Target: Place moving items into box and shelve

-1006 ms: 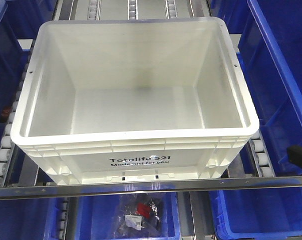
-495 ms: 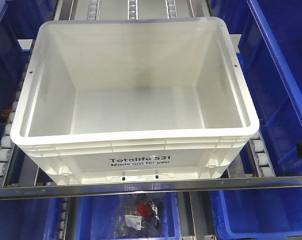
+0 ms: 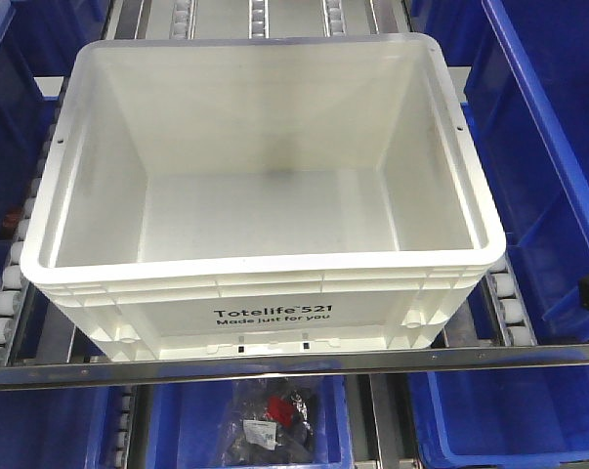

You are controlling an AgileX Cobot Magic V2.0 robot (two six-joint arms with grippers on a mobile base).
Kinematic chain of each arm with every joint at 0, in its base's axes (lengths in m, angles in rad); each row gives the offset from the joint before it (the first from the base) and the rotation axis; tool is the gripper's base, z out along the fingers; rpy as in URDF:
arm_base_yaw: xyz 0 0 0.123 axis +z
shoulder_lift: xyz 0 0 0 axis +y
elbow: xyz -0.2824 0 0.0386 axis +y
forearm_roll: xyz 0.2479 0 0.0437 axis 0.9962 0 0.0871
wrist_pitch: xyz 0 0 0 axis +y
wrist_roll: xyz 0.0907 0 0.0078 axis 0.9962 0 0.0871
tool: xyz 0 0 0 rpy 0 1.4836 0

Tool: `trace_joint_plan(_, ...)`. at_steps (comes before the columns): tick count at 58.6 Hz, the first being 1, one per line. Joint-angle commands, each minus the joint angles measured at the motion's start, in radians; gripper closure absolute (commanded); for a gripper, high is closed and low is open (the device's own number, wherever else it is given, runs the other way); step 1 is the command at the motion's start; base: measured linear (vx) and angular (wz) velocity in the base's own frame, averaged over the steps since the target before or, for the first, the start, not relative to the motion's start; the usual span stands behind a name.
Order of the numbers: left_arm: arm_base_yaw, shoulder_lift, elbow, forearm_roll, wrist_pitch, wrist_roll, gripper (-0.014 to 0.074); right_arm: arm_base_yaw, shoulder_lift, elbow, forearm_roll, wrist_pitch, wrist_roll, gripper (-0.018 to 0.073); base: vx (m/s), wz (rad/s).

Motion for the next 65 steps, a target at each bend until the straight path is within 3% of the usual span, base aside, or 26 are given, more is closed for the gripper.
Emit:
trace_joint_plan(1, -0.005, 0.007, -0.035, 0.001, -0.078, -0.009, 0.0546, 0.000, 0.004, -0.024, -0.016, -0.064, -0.009, 0.0575, 0.00, 0.00)
trace_joint_plan(8, -0.002, -0.015, -0.027, 0.019, -0.085, -0.007, 0.0546, 0.000, 0.004, -0.024, -0.016, -0.065, -0.009, 0.0575, 0.00, 0.00)
trace_joint_plan(12, 0.039, -0.062, 0.021, 0.029, -0.143, -0.007, 0.0546, 0.000, 0.004, -0.024, -0.016, -0.065, -0.009, 0.0575, 0.00, 0.00)
trace_joint_plan(22, 0.168, -0.258, 0.305, 0.035, -0.454, -0.008, 0.0546, 0.000, 0.004, -0.024, -0.016, -0.065, -0.009, 0.0575, 0.00, 0.00)
trace_joint_plan(33, 0.247, -0.431, 0.597, 0.017, -0.707, -0.031, 0.0546, 0.000, 0.004, -0.024, -0.016, -0.065, -0.009, 0.0575, 0.00, 0.00)
trace_joint_plan(57, 0.262, -0.551, 0.867, 0.015, -0.980, -0.037, 0.0546, 0.000, 0.004, -0.024, -0.016, -0.064, -0.009, 0.0575, 0.00, 0.00)
trace_joint_plan(65, 0.262, -0.551, 0.871, 0.000, -0.977, -0.037, 0.0546, 0.000, 0.004, -0.024, -0.016, -0.064, -0.009, 0.0575, 0.00, 0.00)
